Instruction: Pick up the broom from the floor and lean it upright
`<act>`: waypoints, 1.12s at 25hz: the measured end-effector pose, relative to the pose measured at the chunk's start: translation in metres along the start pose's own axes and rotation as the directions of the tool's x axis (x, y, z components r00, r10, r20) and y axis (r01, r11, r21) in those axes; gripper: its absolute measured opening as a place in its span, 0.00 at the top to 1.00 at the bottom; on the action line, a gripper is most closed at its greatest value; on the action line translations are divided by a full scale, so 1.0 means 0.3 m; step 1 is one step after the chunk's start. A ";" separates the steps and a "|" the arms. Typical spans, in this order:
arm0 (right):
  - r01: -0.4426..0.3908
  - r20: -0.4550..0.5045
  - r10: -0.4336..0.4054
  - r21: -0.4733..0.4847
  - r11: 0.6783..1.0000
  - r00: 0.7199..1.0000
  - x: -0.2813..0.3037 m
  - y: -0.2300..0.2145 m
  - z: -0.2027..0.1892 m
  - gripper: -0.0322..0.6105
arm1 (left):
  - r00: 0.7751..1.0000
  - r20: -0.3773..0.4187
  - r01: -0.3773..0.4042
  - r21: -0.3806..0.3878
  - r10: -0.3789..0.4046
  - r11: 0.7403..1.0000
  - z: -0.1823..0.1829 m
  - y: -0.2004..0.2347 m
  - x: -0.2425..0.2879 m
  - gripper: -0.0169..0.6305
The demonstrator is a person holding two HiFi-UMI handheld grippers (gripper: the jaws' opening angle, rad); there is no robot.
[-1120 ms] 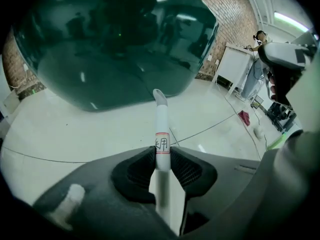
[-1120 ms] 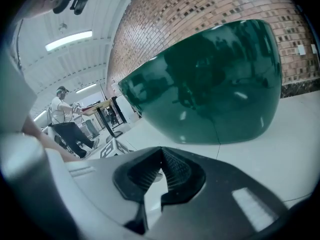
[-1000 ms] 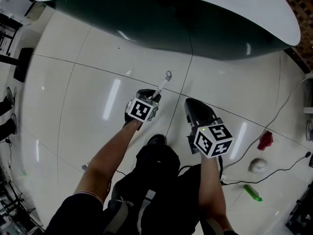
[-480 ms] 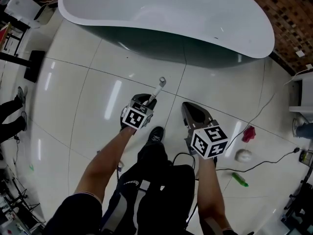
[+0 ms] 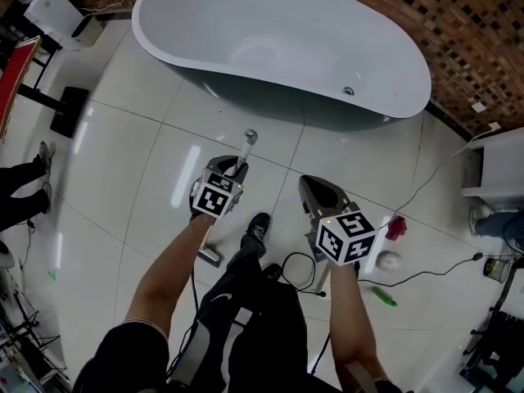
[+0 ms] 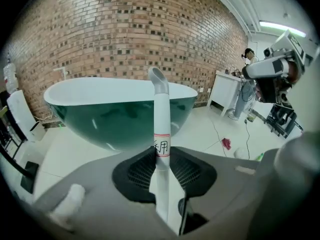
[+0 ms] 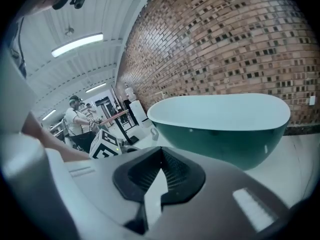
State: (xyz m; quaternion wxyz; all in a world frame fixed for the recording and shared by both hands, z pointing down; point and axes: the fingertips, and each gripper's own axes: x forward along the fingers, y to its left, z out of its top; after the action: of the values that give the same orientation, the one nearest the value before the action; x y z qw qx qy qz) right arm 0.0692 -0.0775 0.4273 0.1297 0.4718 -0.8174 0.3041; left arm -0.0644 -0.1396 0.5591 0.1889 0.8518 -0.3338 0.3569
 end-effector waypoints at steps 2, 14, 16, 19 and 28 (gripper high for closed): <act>-0.021 0.005 0.021 -0.016 1.000 1.000 -0.007 0.052 0.050 0.95 | 0.999 0.022 -0.031 -0.015 0.032 0.999 0.036 0.037 -0.074 0.83; -0.162 -0.011 0.161 -0.069 0.984 0.987 0.089 0.312 0.270 0.95 | 0.966 0.146 -0.195 -0.119 0.211 0.974 0.205 0.276 -0.426 0.83; -0.174 -0.017 0.174 -0.079 0.981 0.985 0.118 0.336 0.309 0.95 | 0.956 0.173 -0.214 -0.149 0.238 0.965 0.230 0.321 -0.470 0.83; -0.181 -0.025 0.180 -0.101 0.978 0.983 0.163 0.362 0.372 0.95 | 0.941 0.208 -0.228 -0.198 0.268 0.953 0.272 0.386 -0.517 0.83; -0.148 -0.019 0.147 -0.136 0.980 0.989 0.257 0.368 0.494 0.95 | 0.930 0.258 -0.198 -0.248 0.262 0.948 0.417 0.522 -0.473 0.83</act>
State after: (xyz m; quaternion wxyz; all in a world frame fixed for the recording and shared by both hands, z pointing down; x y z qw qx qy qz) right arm -0.0537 -0.1820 0.3086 0.1425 0.3986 -0.8685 0.2580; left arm -0.1883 -0.2586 0.3835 0.1871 0.8233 -0.4929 0.2101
